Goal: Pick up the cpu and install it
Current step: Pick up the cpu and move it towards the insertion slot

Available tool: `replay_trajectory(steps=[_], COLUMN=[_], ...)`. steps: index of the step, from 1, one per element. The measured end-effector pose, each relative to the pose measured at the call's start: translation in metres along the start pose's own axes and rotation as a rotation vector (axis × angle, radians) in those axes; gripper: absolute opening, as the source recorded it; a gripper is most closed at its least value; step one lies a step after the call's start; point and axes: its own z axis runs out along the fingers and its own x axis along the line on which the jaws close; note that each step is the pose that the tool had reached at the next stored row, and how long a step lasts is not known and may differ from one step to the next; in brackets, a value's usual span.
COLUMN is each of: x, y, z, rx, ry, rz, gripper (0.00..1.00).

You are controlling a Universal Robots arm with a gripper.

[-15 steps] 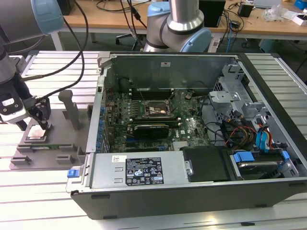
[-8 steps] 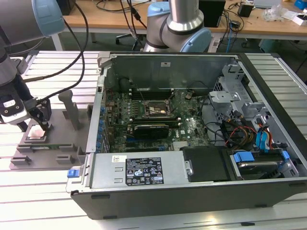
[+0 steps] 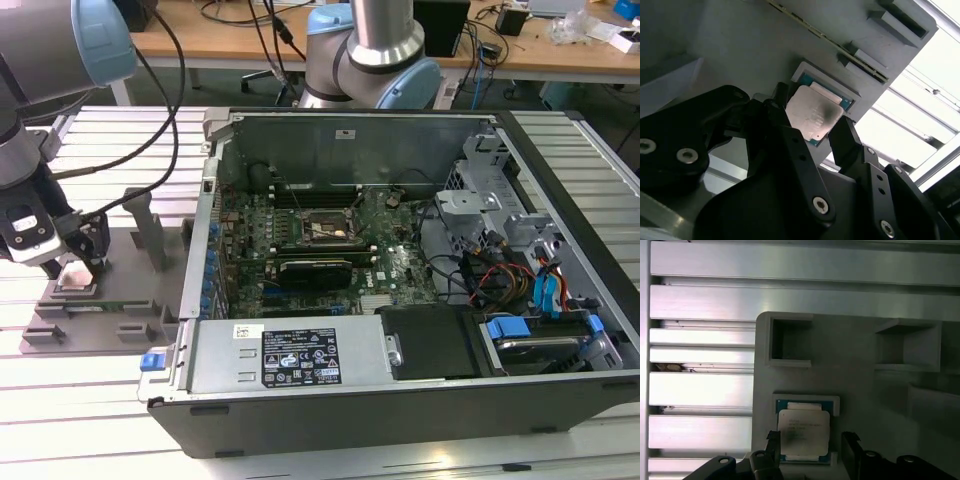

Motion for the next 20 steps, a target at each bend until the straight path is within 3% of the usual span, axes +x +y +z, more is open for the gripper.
replay_trajectory(steps=[6,14,15,17,20], x=[0.0003,0.0003,0.0003,0.0003,0.0003], y=[0.0,0.0001,0.0001,0.0001,0.0001], z=[0.0069,0.0073,0.0073,0.0072,0.0035], rx=[0.0002,0.0,-0.0001,0.0001,0.0002], ry=[0.0005,-0.0001,-0.0001,0.0001,-0.0014], rz=[0.0,0.0,0.0,0.0,0.0], gripper=[0.6,0.61,0.67,0.67,0.67])
